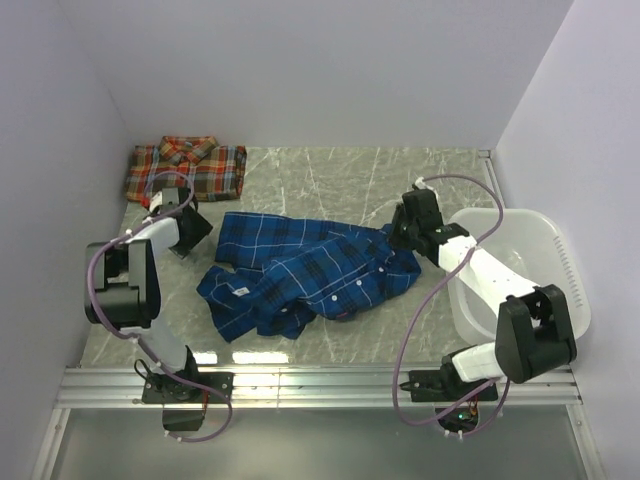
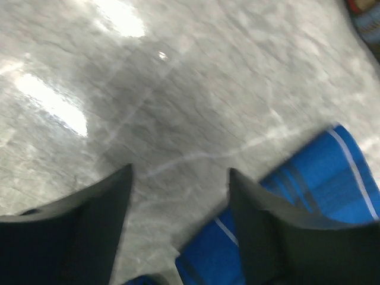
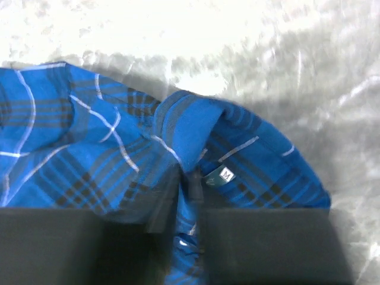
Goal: Fold and stack the long sleeve shirts
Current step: Flatten the shirt out
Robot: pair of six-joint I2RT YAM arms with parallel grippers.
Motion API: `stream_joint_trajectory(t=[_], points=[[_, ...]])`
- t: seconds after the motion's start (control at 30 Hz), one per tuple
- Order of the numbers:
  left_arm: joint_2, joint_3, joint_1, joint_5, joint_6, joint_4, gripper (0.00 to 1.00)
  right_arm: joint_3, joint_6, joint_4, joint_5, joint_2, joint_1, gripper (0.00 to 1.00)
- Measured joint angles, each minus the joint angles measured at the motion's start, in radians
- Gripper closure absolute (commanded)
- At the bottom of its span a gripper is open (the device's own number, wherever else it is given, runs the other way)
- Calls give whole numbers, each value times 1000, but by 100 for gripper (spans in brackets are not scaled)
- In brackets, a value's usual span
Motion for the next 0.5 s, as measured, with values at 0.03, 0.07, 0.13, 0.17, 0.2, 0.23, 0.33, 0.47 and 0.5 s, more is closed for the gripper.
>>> stream_joint_trajectory(t=[0.03, 0.07, 0.13, 0.17, 0.2, 0.23, 0.33, 0.47, 0.5], points=[[-10, -1, 0, 14, 5, -3, 22, 19, -11, -5, -2, 7, -1, 52], [-26, -4, -3, 28, 10, -5, 18, 33, -25, -8, -5, 11, -2, 37], [-76, -9, -10, 62, 21, -17, 11, 44, -59, -16, -21, 7, 6, 32], [-109, -14, -16, 82, 27, -23, 8, 45, -77, -19, -26, 1, 11, 29], [-137, -17, -21, 94, 31, -29, 7, 45, -95, -27, -29, -9, 20, 29], [-176, -19, -32, 115, 42, -39, 7, 45, -110, -36, -32, -21, 34, 29], [-278, -37, -81, 156, 65, -48, 6, 58, -181, -61, -41, -73, 111, 29], [-393, -124, -176, 190, 71, -61, 7, 166, -276, -85, -75, -106, 273, 30], [-418, -154, -197, 195, 68, -71, 7, 203, -293, -81, -83, -103, 316, 30]])
